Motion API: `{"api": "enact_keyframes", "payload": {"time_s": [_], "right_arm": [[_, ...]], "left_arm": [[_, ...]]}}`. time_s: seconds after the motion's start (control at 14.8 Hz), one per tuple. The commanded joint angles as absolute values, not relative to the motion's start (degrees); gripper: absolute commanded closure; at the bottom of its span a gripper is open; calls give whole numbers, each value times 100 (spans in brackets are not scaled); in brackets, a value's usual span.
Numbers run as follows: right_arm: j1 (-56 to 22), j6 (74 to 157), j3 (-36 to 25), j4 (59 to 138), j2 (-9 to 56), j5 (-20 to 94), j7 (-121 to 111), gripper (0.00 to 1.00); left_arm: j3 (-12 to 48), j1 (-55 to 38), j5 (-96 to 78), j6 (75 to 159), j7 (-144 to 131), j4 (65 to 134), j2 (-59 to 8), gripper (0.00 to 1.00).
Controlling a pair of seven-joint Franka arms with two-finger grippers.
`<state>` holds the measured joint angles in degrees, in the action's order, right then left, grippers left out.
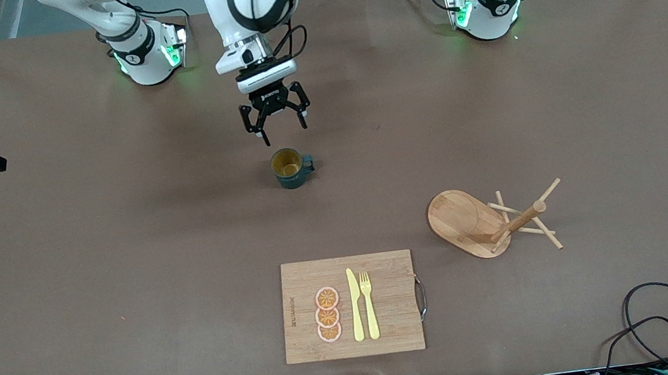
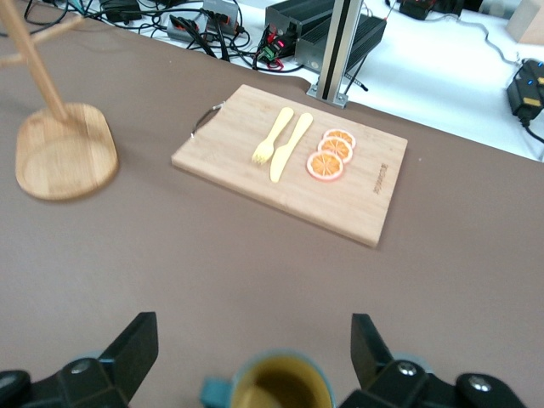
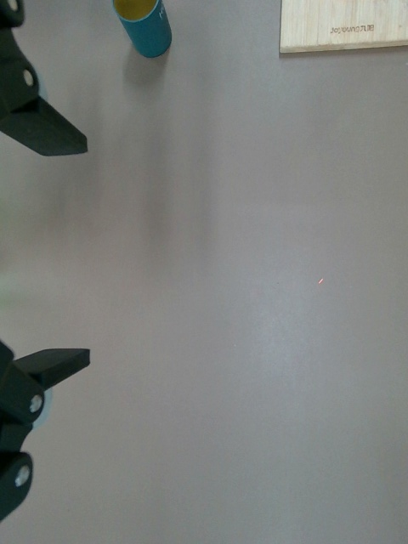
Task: Transfer cup from left to right arm and place
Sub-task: 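Open the left gripper, release the mug, and raise it away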
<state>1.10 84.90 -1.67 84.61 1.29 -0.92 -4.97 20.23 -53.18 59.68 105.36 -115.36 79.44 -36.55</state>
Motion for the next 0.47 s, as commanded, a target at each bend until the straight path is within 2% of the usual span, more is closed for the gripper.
{"api": "enact_keyframes", "payload": {"time_s": [0.0,0.2,0.41], "right_arm": [[141,8455,-141,8525,18,-123,-483,0],[141,8455,-141,8525,18,-114,-483,0],[141,8446,-123,8525,18,-114,-483,0]], "left_arm": [[2083,-4661,5346,10853,-10148,8121,-3069,0],[2092,-3870,4477,11266,-8662,8112,-2691,0],[2092,-3228,3651,11338,-7422,8043,-2471,0]]}}
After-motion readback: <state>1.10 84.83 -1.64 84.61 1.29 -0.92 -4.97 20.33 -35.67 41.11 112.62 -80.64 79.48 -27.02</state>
